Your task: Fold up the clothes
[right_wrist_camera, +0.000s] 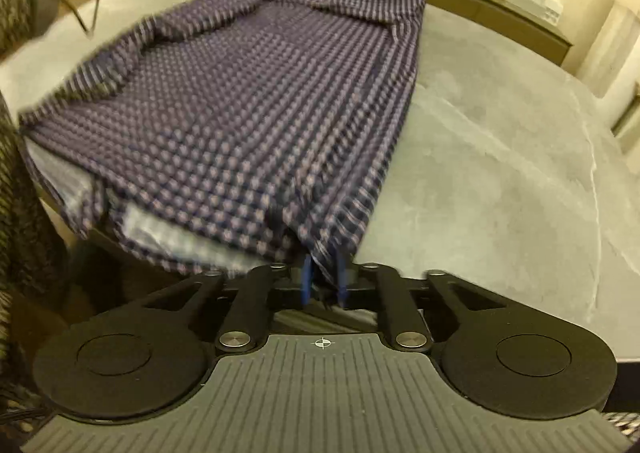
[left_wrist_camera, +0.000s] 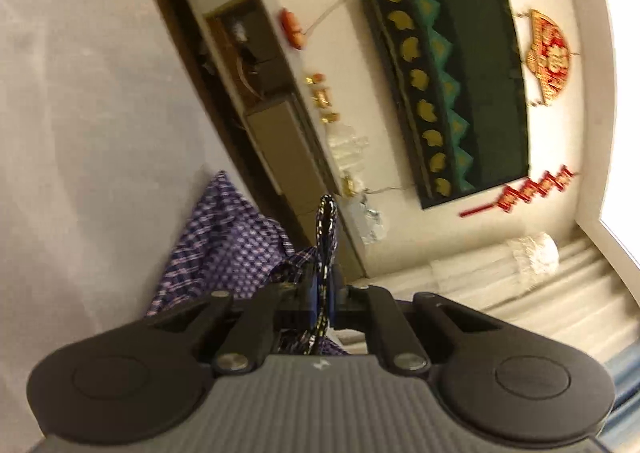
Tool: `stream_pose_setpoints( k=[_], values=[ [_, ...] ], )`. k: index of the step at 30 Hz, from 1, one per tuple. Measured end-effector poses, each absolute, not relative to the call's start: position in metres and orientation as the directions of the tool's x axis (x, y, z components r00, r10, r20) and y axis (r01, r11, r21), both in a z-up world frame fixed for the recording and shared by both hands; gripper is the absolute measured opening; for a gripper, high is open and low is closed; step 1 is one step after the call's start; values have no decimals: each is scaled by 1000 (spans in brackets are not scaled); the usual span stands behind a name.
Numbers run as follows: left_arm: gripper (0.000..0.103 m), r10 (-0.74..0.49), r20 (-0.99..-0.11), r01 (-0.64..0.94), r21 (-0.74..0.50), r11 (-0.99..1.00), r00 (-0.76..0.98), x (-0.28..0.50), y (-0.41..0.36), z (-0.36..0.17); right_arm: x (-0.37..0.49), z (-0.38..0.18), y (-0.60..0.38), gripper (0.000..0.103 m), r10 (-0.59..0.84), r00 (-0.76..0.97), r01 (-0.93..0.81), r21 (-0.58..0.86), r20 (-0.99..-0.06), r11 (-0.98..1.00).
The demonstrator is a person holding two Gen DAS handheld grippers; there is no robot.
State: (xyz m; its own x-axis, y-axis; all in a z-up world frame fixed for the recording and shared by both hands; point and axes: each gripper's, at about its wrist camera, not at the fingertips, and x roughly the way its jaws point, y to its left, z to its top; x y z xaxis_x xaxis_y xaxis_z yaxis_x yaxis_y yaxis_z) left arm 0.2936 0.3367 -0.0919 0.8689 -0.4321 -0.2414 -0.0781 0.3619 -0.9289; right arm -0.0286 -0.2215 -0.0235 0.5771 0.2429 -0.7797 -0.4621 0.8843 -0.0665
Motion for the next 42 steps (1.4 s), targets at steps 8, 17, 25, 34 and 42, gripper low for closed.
stream_pose_setpoints(
  k=[8,17,25,34,42],
  values=[
    [5,-497,-258,-50,-918,393,828,284,297,-81,79,65,-235,44,479,631,-524,119,-610,843],
    [5,-488,-259,4,-880,475,834,277,277,-58,352,9,-150,28,330,669,-472,-38,-667,881],
    [5,-403,-272,-32,-859,510,874,271,300,-49,523,-72,-128,7,241,625,-314,44,-742,948],
    [5,-412,-303,-64,-863,501,859,277,306,-57,496,-40,-144,24,351,658,-300,195,-666,934],
    [5,-429,-275,-38,-874,484,861,279,302,-55,303,-40,-191,24,456,549,-417,243,-700,876]
  ],
)
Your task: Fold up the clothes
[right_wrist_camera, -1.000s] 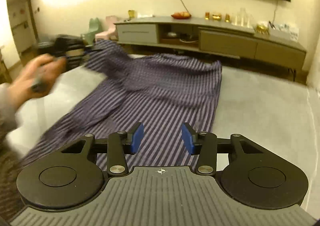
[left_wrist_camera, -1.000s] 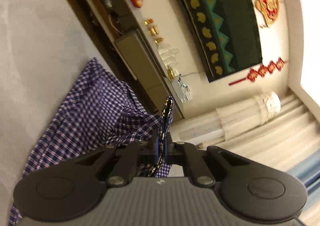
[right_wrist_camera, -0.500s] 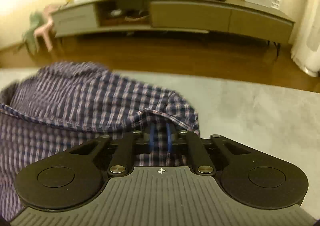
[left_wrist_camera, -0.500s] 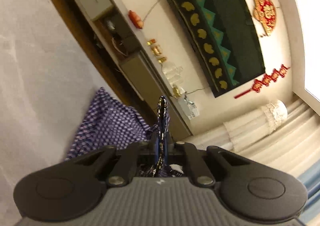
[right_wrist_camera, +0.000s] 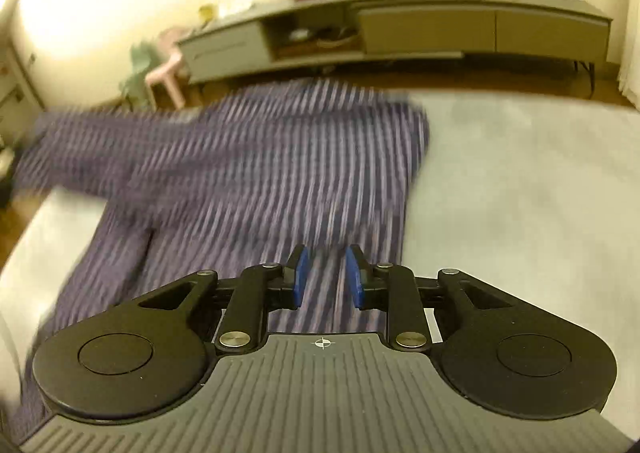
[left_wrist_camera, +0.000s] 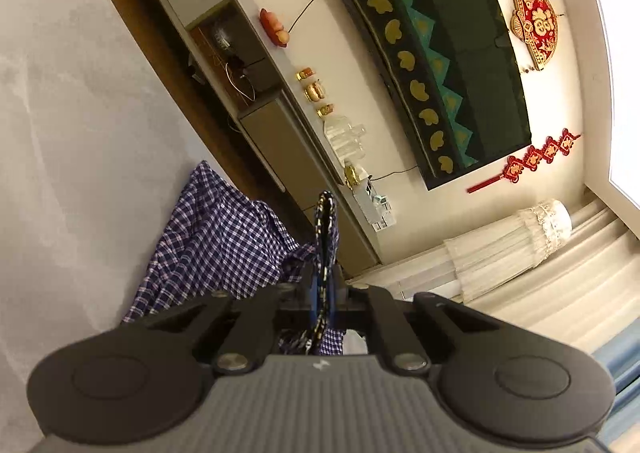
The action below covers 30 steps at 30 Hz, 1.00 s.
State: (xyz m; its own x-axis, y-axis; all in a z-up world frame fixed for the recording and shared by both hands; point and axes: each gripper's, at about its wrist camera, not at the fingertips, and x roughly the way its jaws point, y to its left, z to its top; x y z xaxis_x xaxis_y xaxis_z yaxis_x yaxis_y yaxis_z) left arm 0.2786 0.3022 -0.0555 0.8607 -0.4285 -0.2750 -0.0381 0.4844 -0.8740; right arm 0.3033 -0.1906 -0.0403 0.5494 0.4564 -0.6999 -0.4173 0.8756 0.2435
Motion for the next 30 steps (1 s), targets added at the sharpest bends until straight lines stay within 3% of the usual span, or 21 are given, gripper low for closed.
stream_pose_setpoints(
  k=[4,8,10,14,17,19,23,27,30],
  values=[
    [5,-465,-268,7,-861,509,844,282,286,-51,232,-70,-185,24,389,464,-462,157,-796,873],
    [5,-505,-267,95,-807,583,821,280,256,-35,179,-65,-183,24,370,495,-494,95,-787,864],
    [5,-524,-288,187,-712,677,802,274,225,-21,160,-70,-189,24,380,485,-476,126,-788,870],
    [5,-618,-338,466,-433,772,710,240,127,4,139,-65,-207,27,439,492,-423,234,-752,875],
    [5,-658,-438,645,-205,736,612,205,38,-7,147,-63,-231,34,575,484,-340,464,-659,818],
    [5,-635,-518,685,-122,718,573,194,-1,-29,159,-75,-247,43,651,473,-233,629,-593,742],
    [5,-607,-594,726,-55,685,528,185,-29,-60,173,-95,-267,50,696,485,-72,769,-530,635],
    [5,-600,-607,742,-25,670,521,177,-38,-74,174,-102,-275,54,733,481,-6,834,-481,552],
    [5,-590,-612,757,23,653,527,174,-43,-79,176,-105,-279,55,715,495,49,837,-494,544]
  ],
)
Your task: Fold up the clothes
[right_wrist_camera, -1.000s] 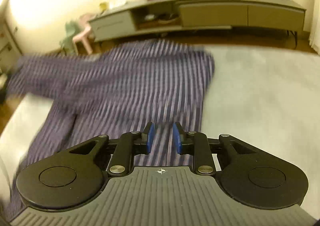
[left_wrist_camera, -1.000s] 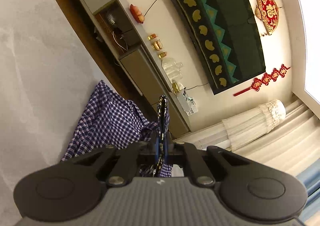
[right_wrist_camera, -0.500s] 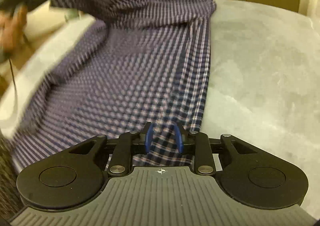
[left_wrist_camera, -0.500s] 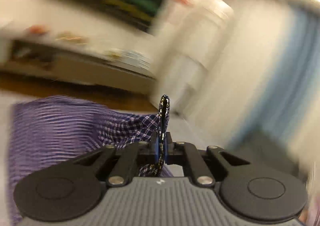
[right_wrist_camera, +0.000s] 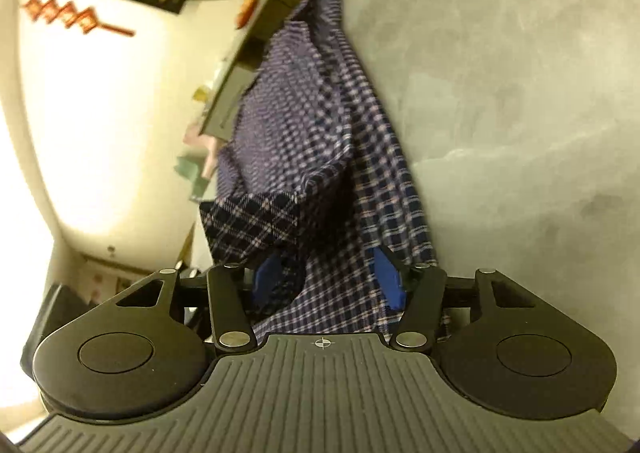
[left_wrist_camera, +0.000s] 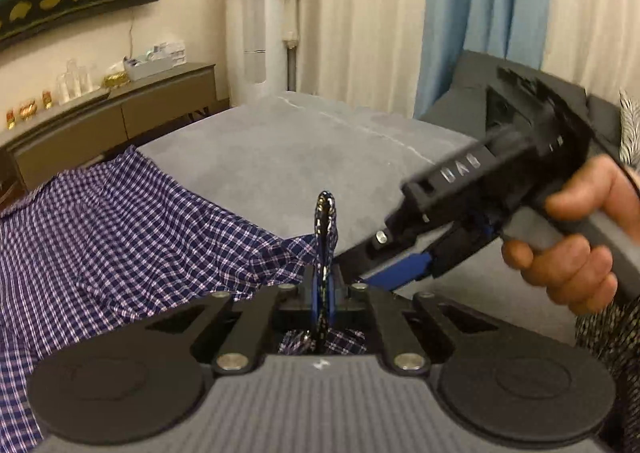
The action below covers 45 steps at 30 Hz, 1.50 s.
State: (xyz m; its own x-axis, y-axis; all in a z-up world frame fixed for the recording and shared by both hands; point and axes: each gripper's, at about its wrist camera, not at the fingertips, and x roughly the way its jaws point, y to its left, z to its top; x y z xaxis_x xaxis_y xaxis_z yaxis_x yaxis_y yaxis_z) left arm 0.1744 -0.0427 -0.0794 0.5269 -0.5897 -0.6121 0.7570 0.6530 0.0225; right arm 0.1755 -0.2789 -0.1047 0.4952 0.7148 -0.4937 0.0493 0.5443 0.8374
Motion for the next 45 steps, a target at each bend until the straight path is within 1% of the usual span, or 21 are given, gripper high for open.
stream_pose_setpoints(
  k=[4,8,12,15,16,19,20,22,23,24,25,27,29,32,36,39,41,42,43,44,45],
  values=[
    [5,-598,-610,770,32,637,519,171,-50,-81,174,-91,-287,59,632,563,63,790,-533,610],
    [5,-603,-597,772,44,634,530,162,-55,-83,173,-79,-294,59,615,598,39,785,-514,618],
    [5,-588,-577,757,81,649,566,154,-53,-78,173,-84,-298,61,711,555,30,865,-431,502],
    [5,-583,-601,790,140,597,547,146,-56,-84,177,-87,-291,71,740,541,5,881,-401,473],
    [5,-580,-609,803,169,572,541,142,-58,-88,179,-87,-287,72,744,539,-7,881,-395,473],
    [10,-566,-639,824,202,530,521,136,-62,-102,185,-87,-279,76,757,528,-31,883,-384,469],
    [15,-559,-648,827,209,522,517,135,-64,-107,187,-87,-276,76,755,521,-35,874,-398,485],
    [20,-558,-659,837,214,504,504,134,-64,-112,192,-88,-269,69,737,506,-38,842,-448,538],
    [30,-558,-659,839,222,496,504,133,-62,-113,194,-90,-266,61,722,500,-38,821,-478,570],
    [37,-566,-658,846,218,487,496,132,-60,-112,196,-91,-264,48,709,492,-36,802,-505,597],
    [47,-574,-658,852,214,478,487,131,-58,-111,198,-93,-261,40,697,481,-35,783,-531,621],
    [50,-590,-658,862,191,469,467,133,-53,-108,198,-92,-257,15,680,468,-52,750,-564,659],
    [51,-602,-659,867,162,472,451,136,-47,-103,197,-89,-254,9,666,464,-77,722,-584,688],
    [52,-597,-670,866,144,479,441,141,-43,-105,187,-81,-256,5,629,487,-110,672,-606,732],
    [52,-577,-702,871,131,474,419,146,-43,-112,181,-79,-256,6,554,493,-107,586,-671,803],
    [52,-571,-711,876,135,463,412,144,-43,-113,184,-84,-252,13,492,484,-90,518,-724,851],
    [52,-569,-712,878,140,458,411,142,-43,-113,185,-78,-253,27,472,507,-94,498,-721,862],
    [53,-578,-703,875,131,467,414,143,-41,-109,184,-71,-254,44,466,529,-104,491,-709,865],
    [53,-586,-695,871,123,475,417,144,-40,-106,184,-63,-254,52,460,554,-119,482,-694,868],
    [53,-594,-686,868,114,483,421,145,-39,-102,184,-55,-255,55,452,586,-134,470,-672,872],
    [54,-609,-673,866,95,492,419,146,-36,-100,182,-48,-256,54,447,617,-155,456,-648,876]
  ],
)
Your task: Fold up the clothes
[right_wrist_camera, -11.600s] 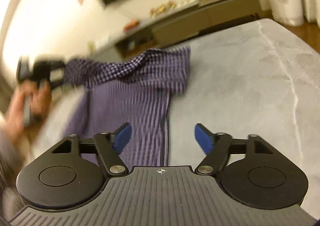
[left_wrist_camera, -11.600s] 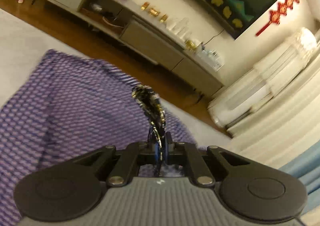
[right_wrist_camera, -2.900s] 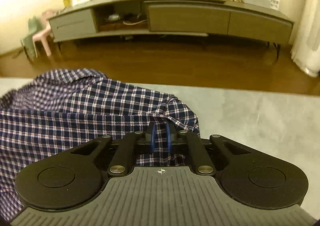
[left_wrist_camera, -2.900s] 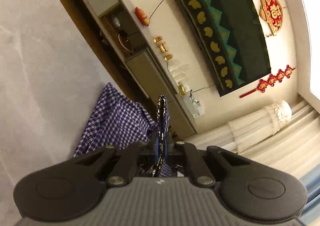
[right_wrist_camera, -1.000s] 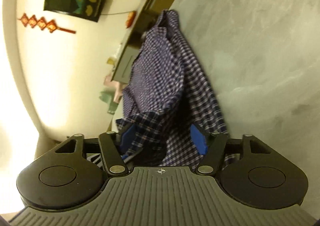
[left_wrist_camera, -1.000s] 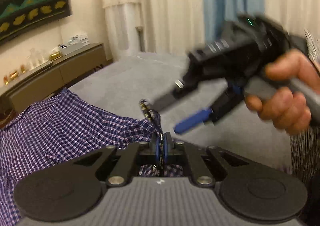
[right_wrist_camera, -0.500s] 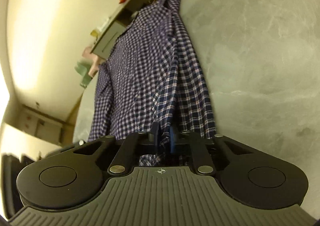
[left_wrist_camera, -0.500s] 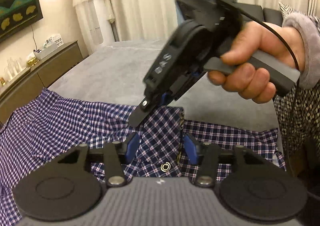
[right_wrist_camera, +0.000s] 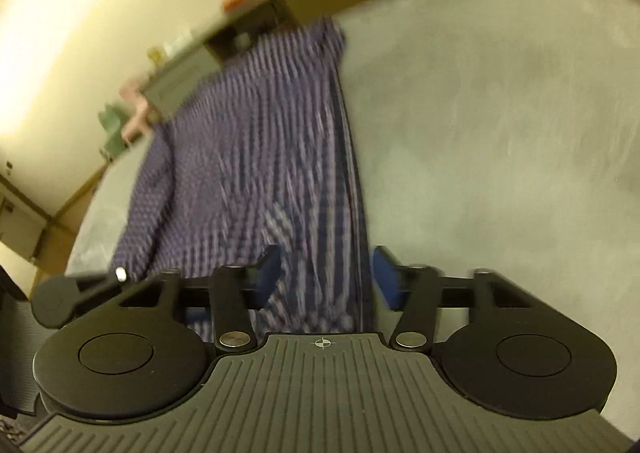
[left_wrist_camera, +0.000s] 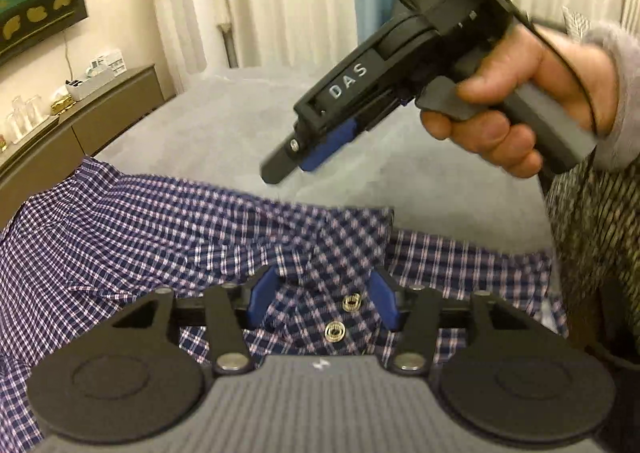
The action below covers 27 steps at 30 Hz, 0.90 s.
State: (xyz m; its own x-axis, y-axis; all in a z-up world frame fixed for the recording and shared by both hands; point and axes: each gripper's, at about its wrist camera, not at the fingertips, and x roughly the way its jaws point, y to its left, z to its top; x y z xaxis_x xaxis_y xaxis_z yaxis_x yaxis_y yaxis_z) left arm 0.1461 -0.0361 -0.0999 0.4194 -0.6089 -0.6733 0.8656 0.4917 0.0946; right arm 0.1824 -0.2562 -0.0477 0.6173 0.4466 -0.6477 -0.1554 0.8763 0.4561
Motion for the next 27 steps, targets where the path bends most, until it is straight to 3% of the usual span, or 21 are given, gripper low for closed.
stream_pose_setpoints(
  k=[2,3,5,9,15,19,21,23,27],
  values=[
    [57,-632,-657,860,49,508,410,148,-34,-99,179,-40,-254,44,448,637,-208,419,-628,884],
    [57,-636,-663,858,18,513,394,149,-35,-102,180,-40,-250,24,456,623,-234,405,-635,884],
    [57,-623,-692,852,-22,523,364,153,-40,-111,180,-47,-238,7,471,570,-284,377,-673,882],
    [60,-550,-754,824,-22,567,358,159,-47,-130,178,-69,-214,6,399,483,-333,258,-779,907],
    [63,-498,-750,770,24,638,435,145,-28,-107,167,-59,-211,10,401,502,-368,231,-766,901],
    [57,-410,-786,691,30,722,463,129,7,-111,154,-63,-209,10,356,518,-404,144,-778,903],
    [58,-419,-759,635,-9,772,499,116,38,-97,144,-55,-219,30,366,543,-374,173,-756,911],
    [64,-429,-721,568,-61,821,543,101,73,-81,134,-47,-232,44,378,572,-334,214,-728,918],
    [65,-365,-699,304,-218,928,614,74,157,-72,108,-45,-251,54,402,574,-276,294,-713,915]
  ],
)
